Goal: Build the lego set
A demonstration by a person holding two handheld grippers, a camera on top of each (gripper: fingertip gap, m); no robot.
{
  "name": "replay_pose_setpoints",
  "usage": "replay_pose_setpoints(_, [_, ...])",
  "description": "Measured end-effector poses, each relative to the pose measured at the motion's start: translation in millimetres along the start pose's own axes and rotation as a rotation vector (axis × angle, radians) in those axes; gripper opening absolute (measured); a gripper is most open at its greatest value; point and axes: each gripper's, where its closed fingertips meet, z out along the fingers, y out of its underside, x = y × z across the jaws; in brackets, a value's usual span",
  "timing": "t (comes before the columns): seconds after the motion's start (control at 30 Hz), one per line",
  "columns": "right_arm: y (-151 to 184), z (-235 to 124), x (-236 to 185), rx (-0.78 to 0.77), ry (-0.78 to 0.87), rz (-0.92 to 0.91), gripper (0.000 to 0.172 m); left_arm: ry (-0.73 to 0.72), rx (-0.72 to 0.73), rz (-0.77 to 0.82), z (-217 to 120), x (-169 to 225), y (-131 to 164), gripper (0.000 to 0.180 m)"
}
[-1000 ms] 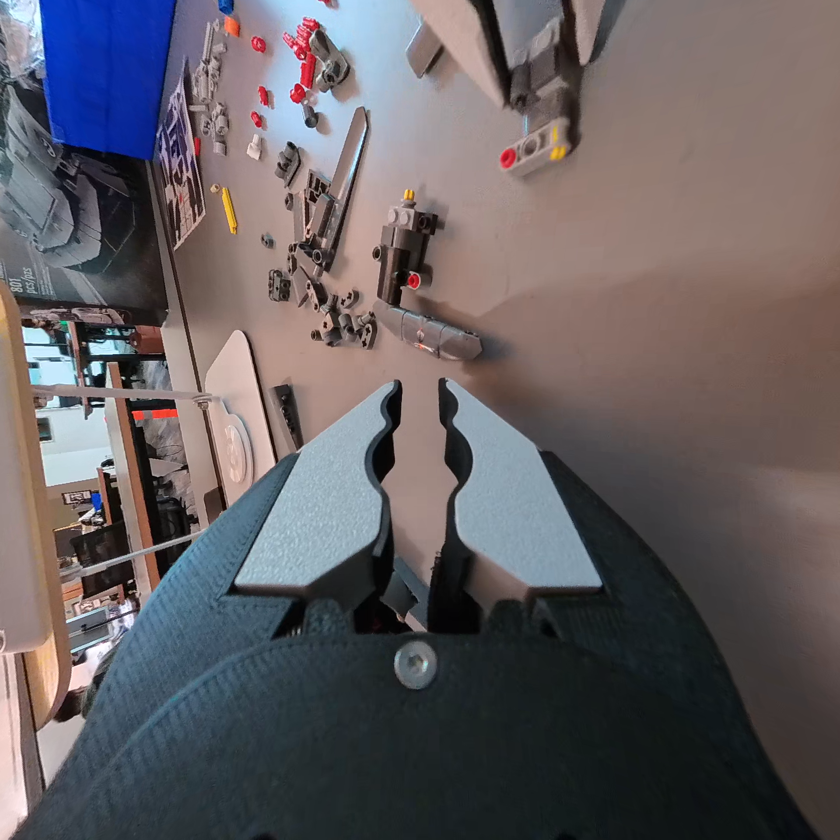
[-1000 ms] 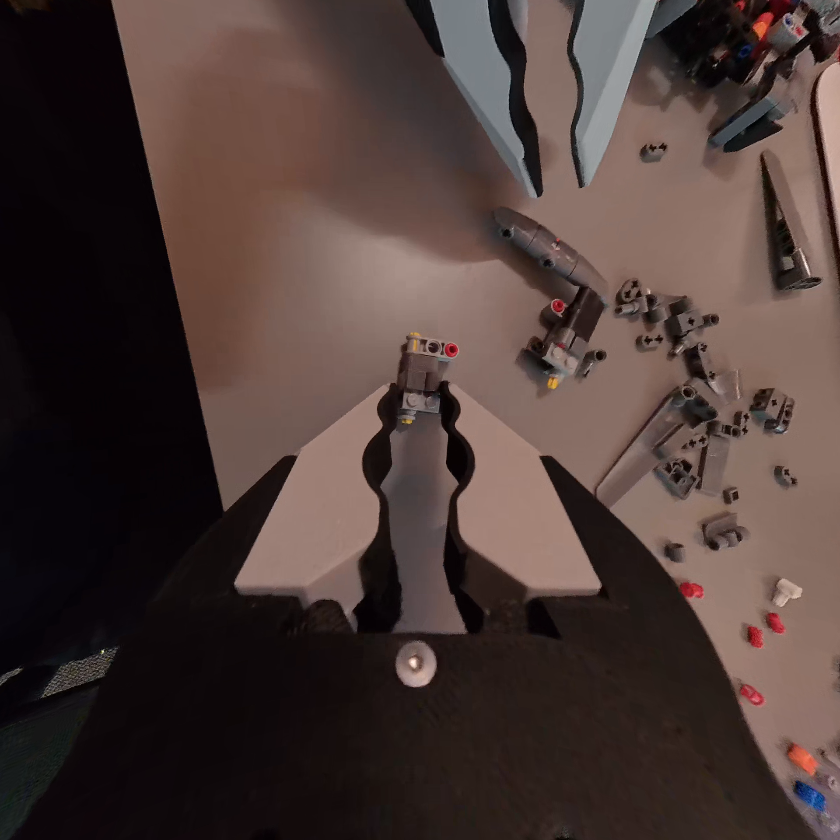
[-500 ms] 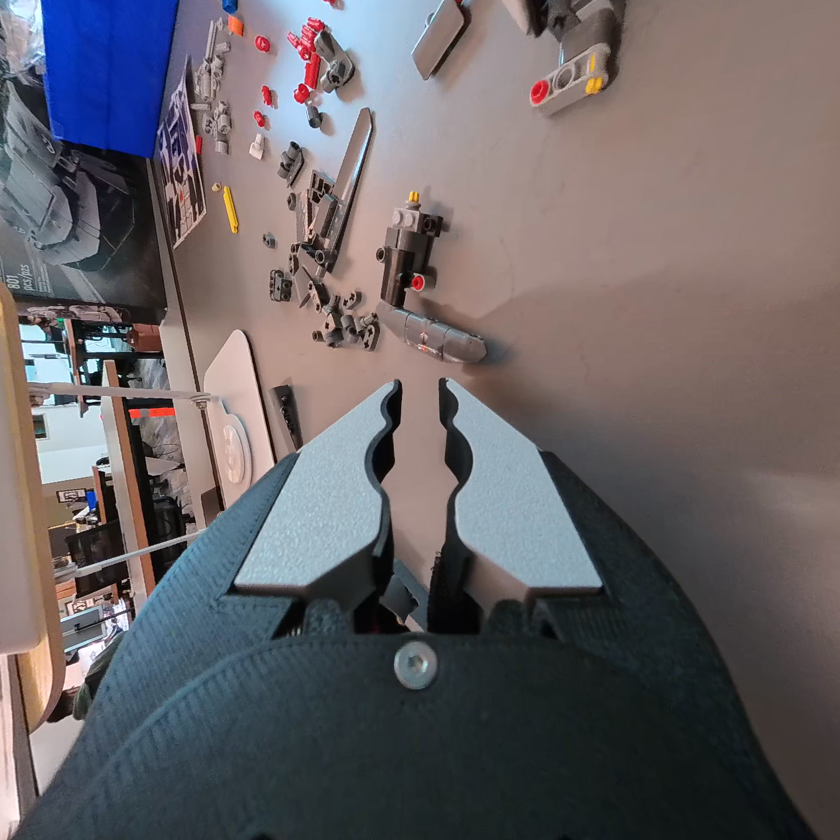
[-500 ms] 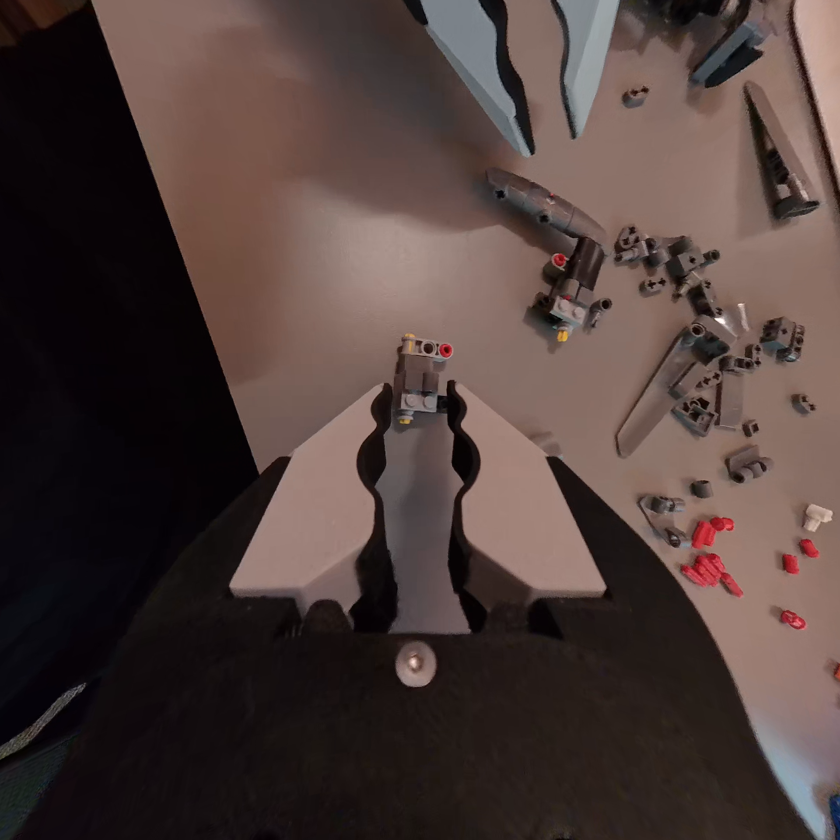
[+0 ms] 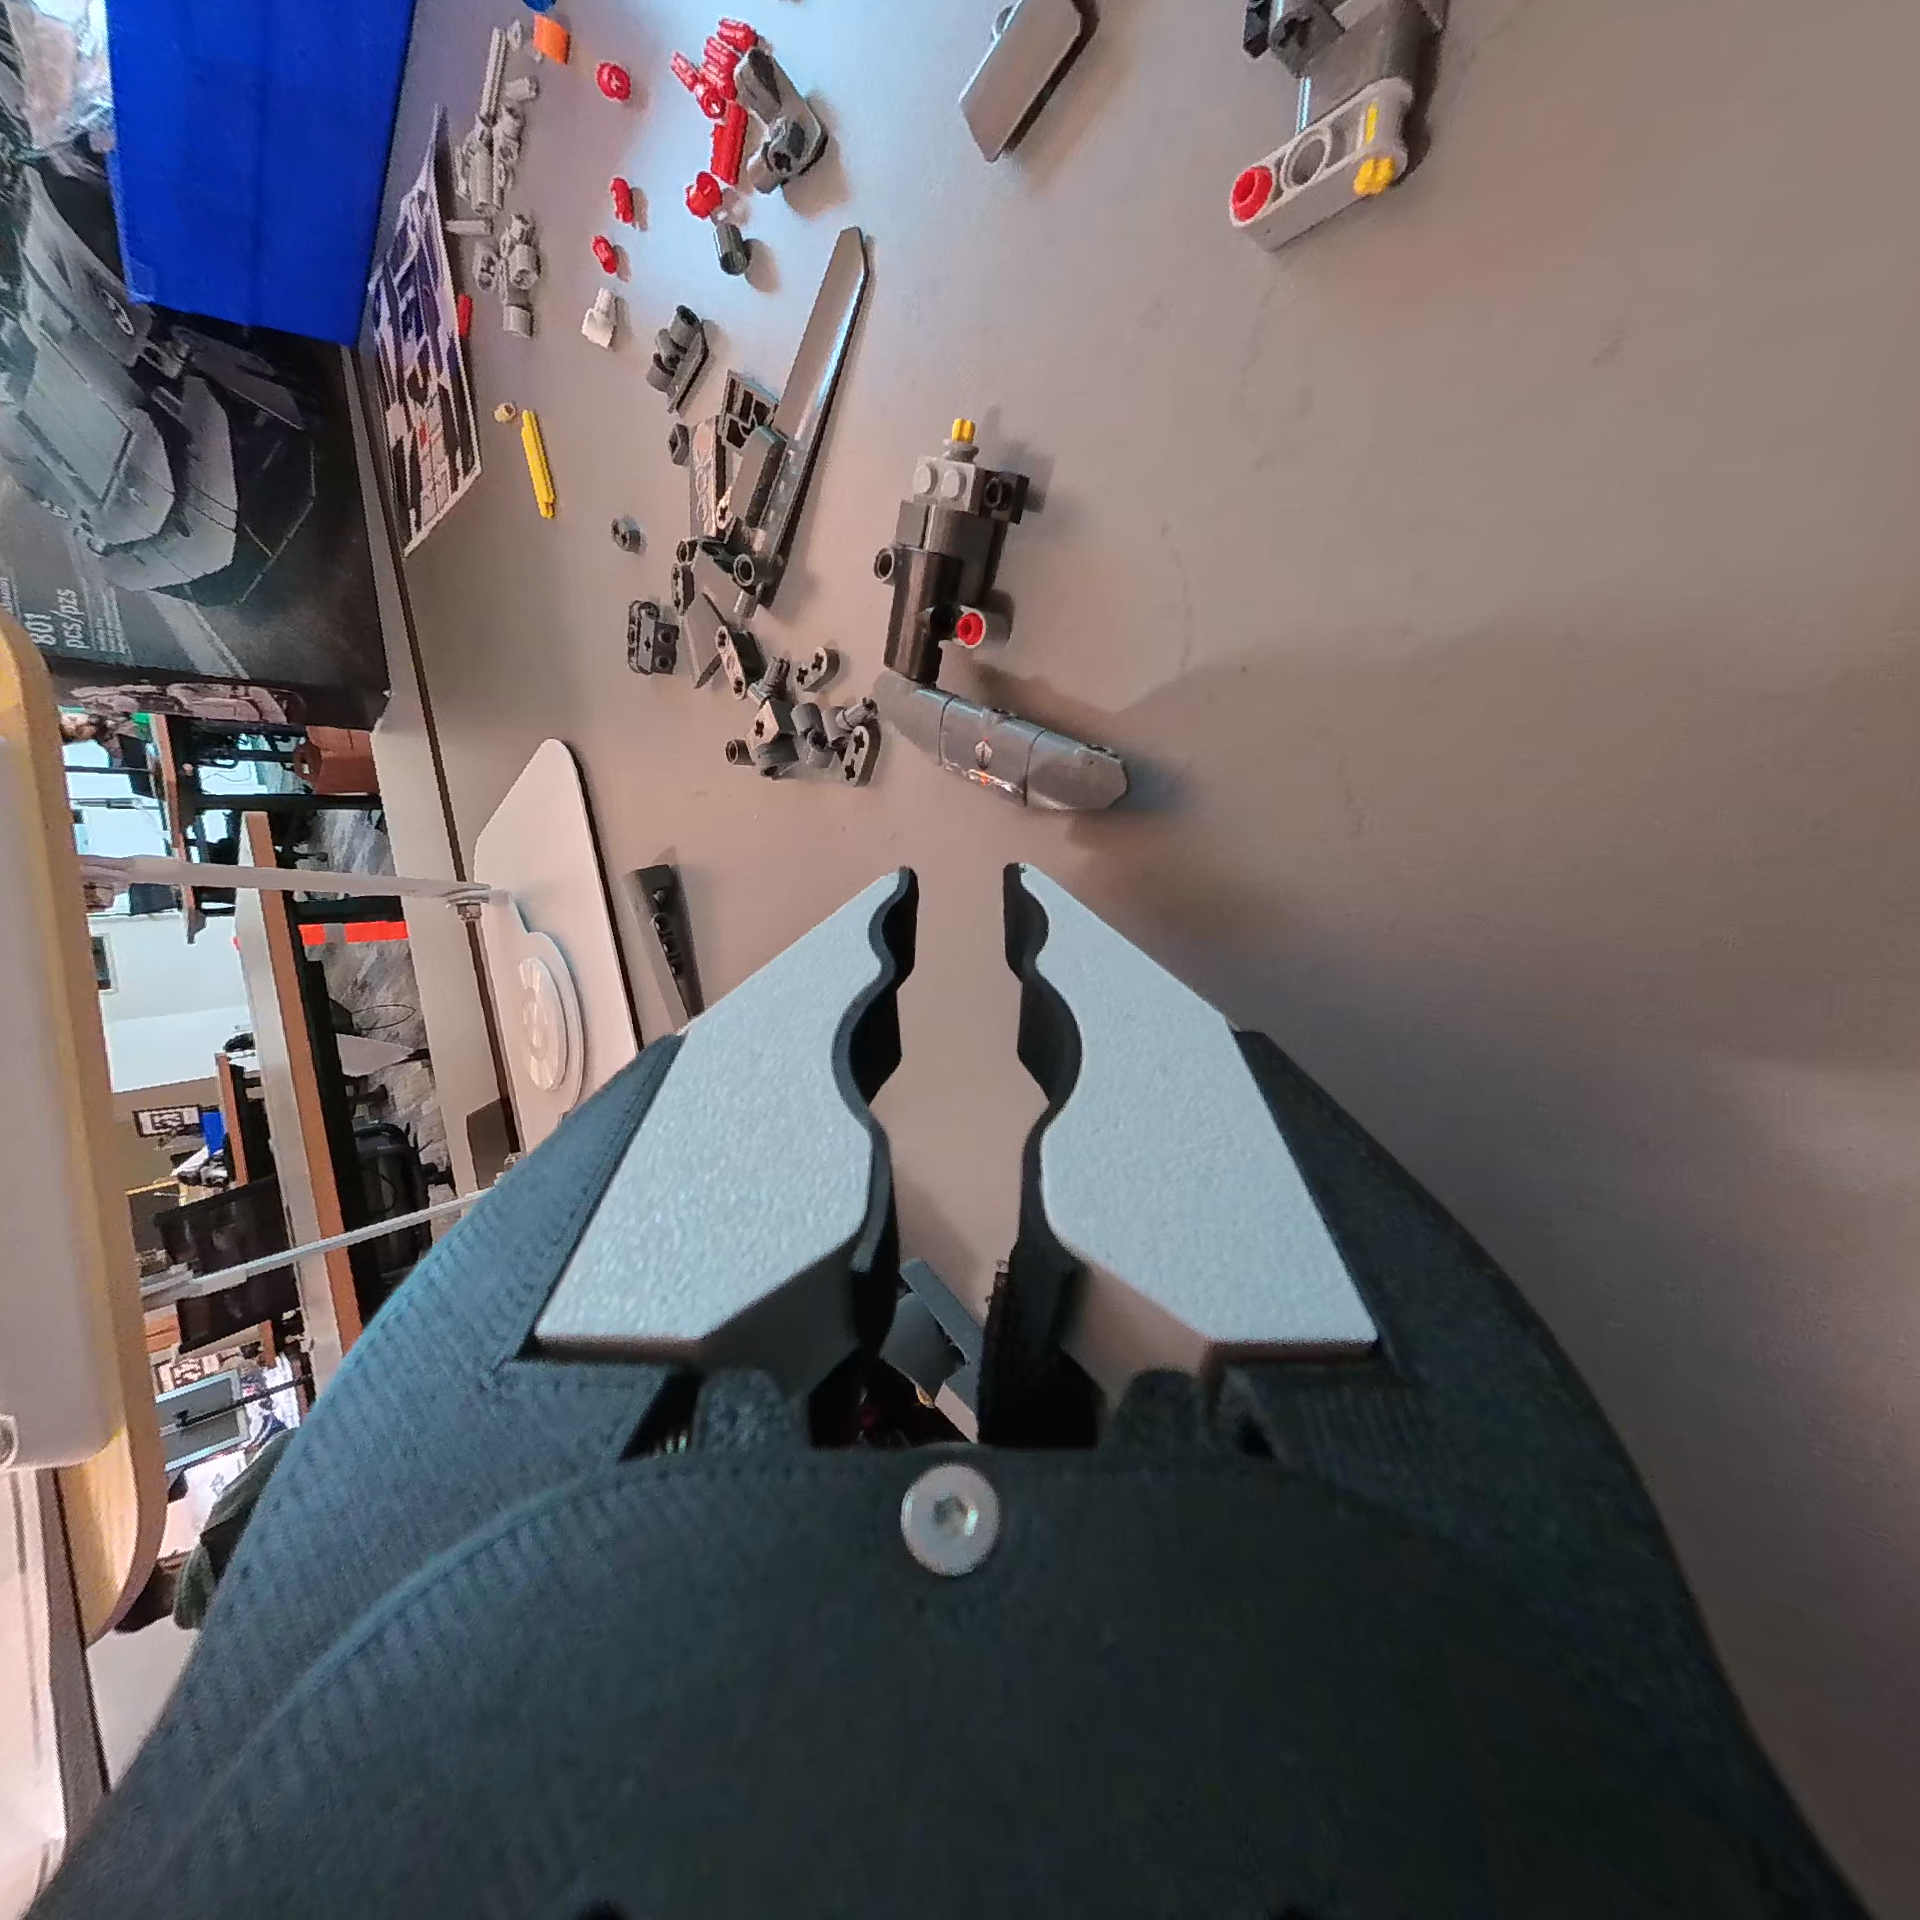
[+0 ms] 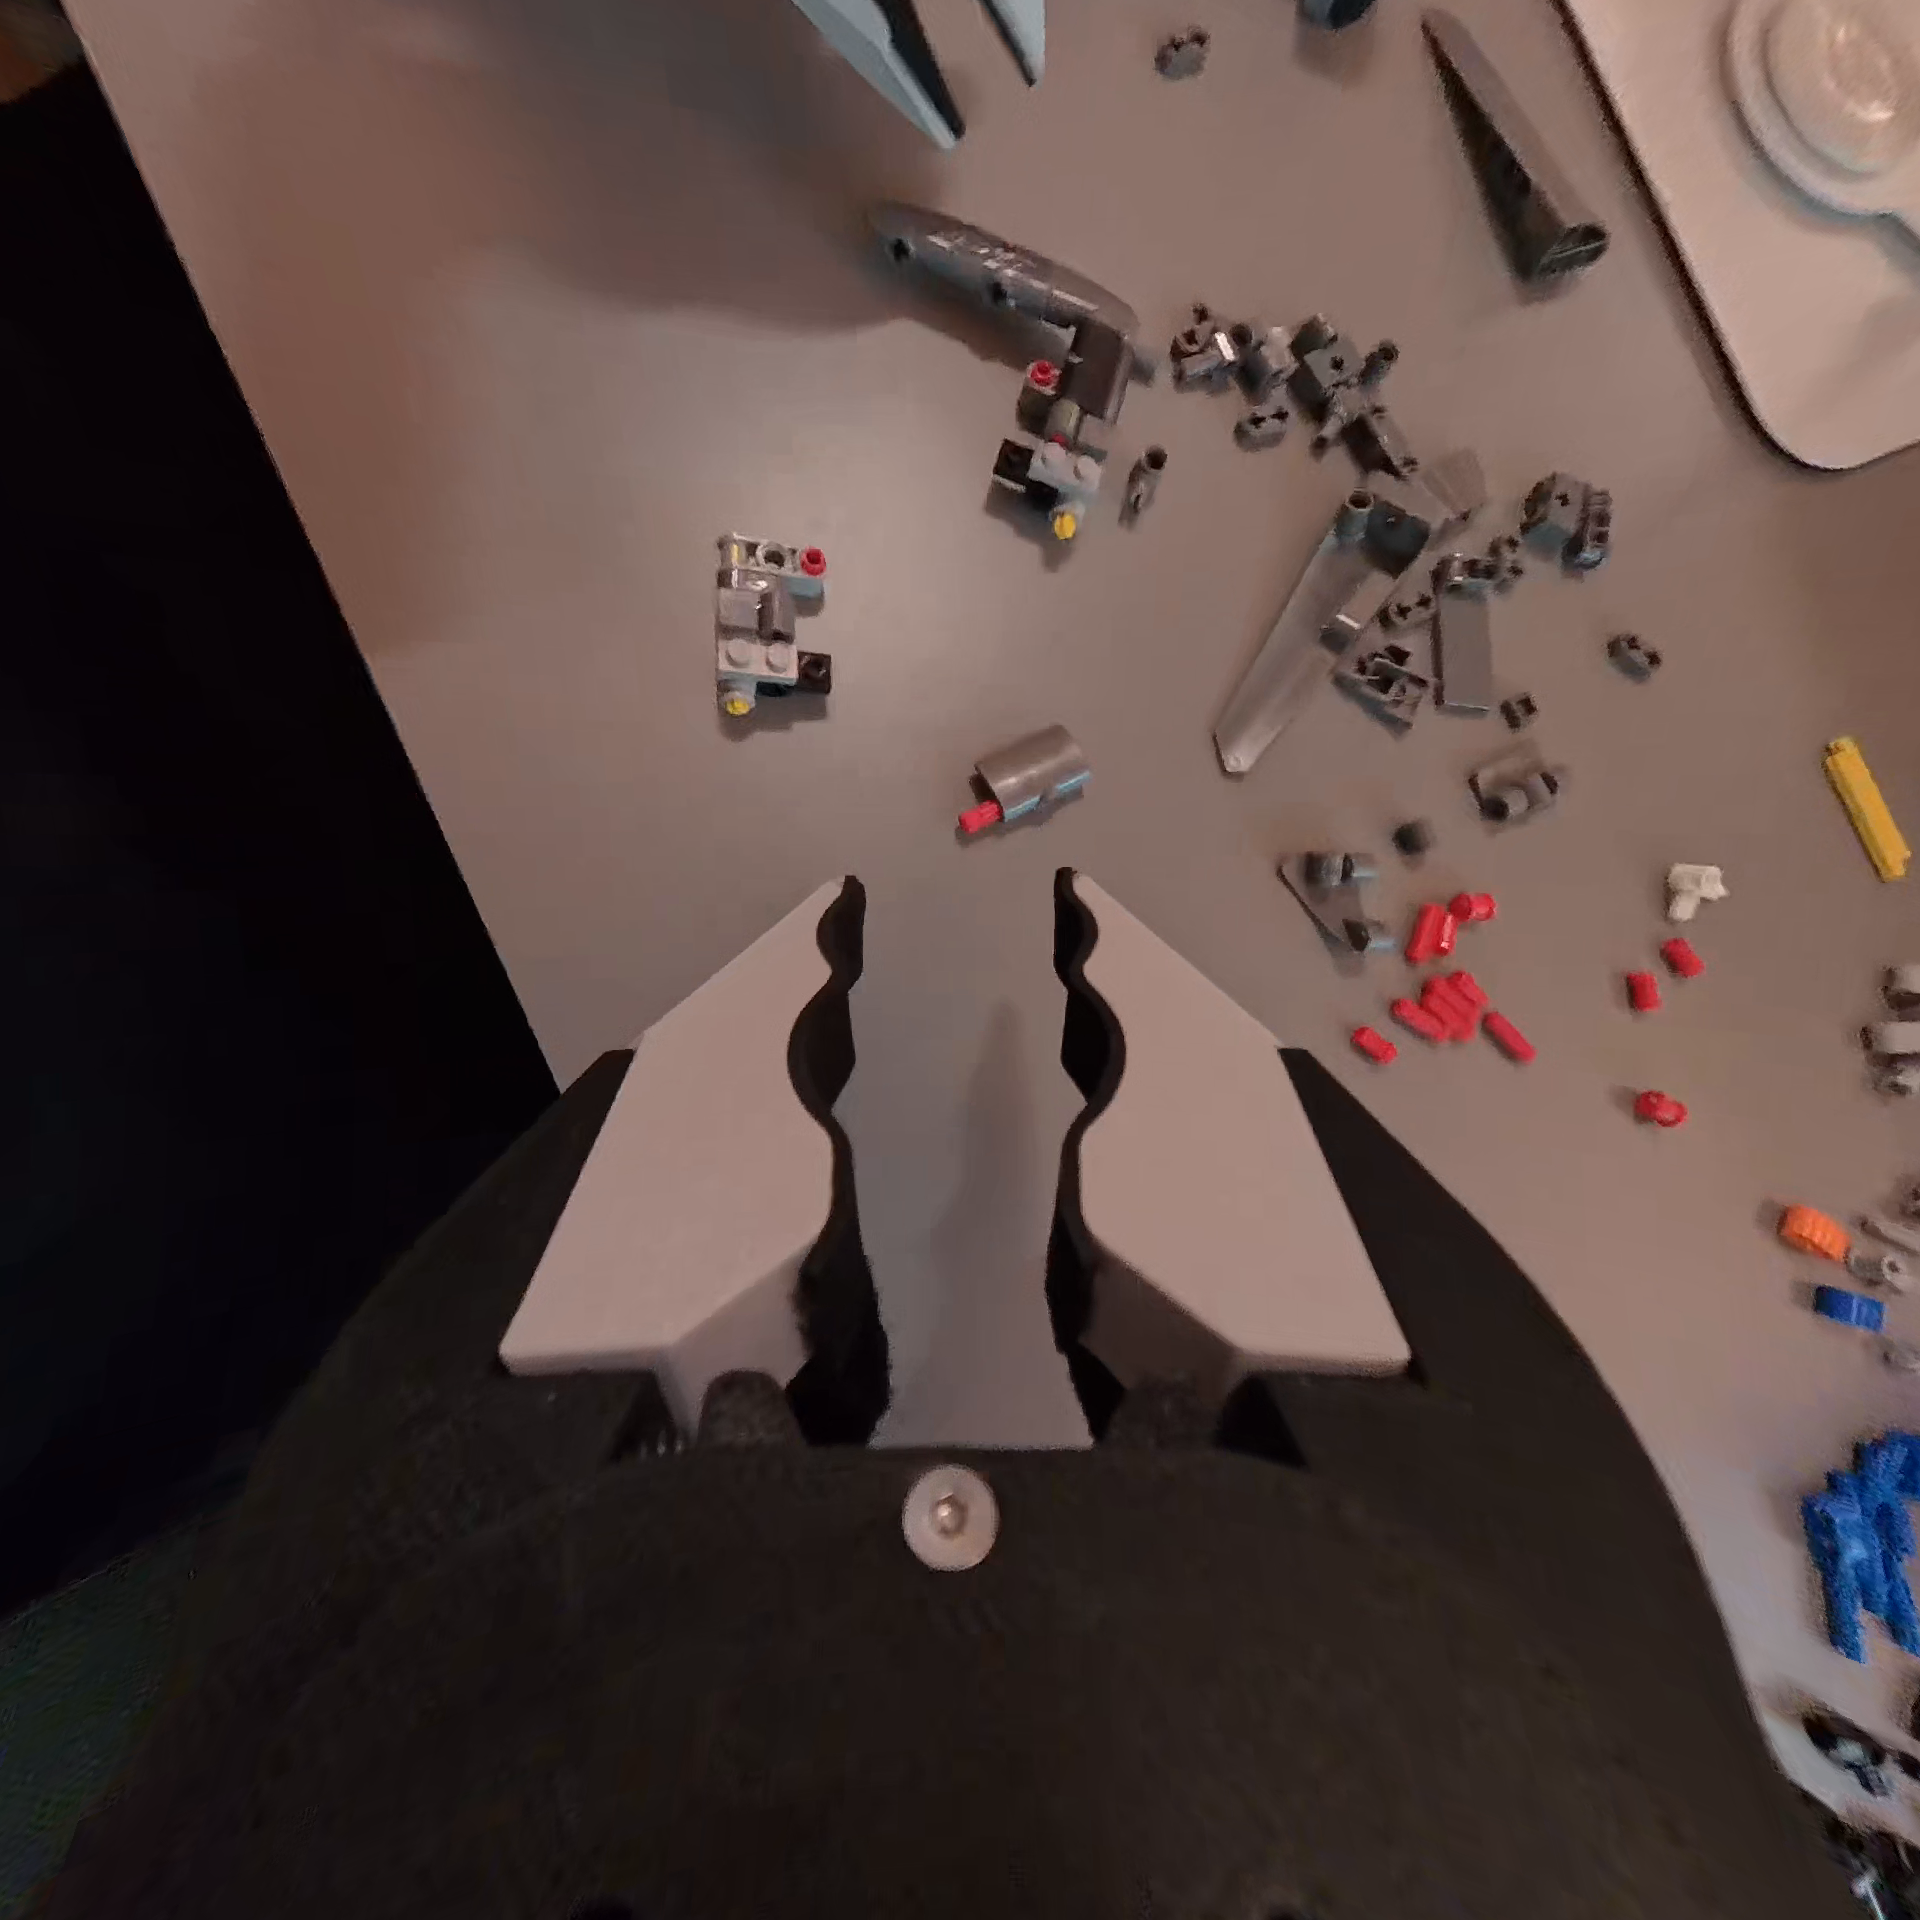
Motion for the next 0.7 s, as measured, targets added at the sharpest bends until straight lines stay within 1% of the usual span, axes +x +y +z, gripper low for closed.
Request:
replay_pose_setpoints(0.1, [0, 9, 0, 0.000, -0.006, -0.040, 0.036, 0.006, -0.002, -0.002, 1, 1, 1, 0.015])
replay_pose_setpoints(0.23, [-2, 24, 12, -0.018, -0.017, -0.070, 0.039, 0.003, 0.002, -0.003, 1, 0, -1, 0.015])
replay_pose_setpoints(0.37, [-2, 34, 20, -0.046, -0.059, -0.040, 0.037, -0.002, -0.001, -0.005, 0, -2, 0, 0.015])
replay_pose_setpoints(0.43, [-3, 36, 21, -0.056, -0.054, -0.015, 0.032, -0.004, -0.003, -0.007, 0, -2, 2, 0.015])
replay_pose_setpoints(0.6, [-2, 37, 13, -0.056, -0.063, -0.009, 0.030, -0.002, -0.005, 0.000, -1, -1, 3, 0.015])
replay_pose_setpoints(0.7, [-3, 32, 17, -0.049, -0.034, 0.014, 0.028, -0.001, -0.008, 0.008, -1, 0, 2, 0.015])
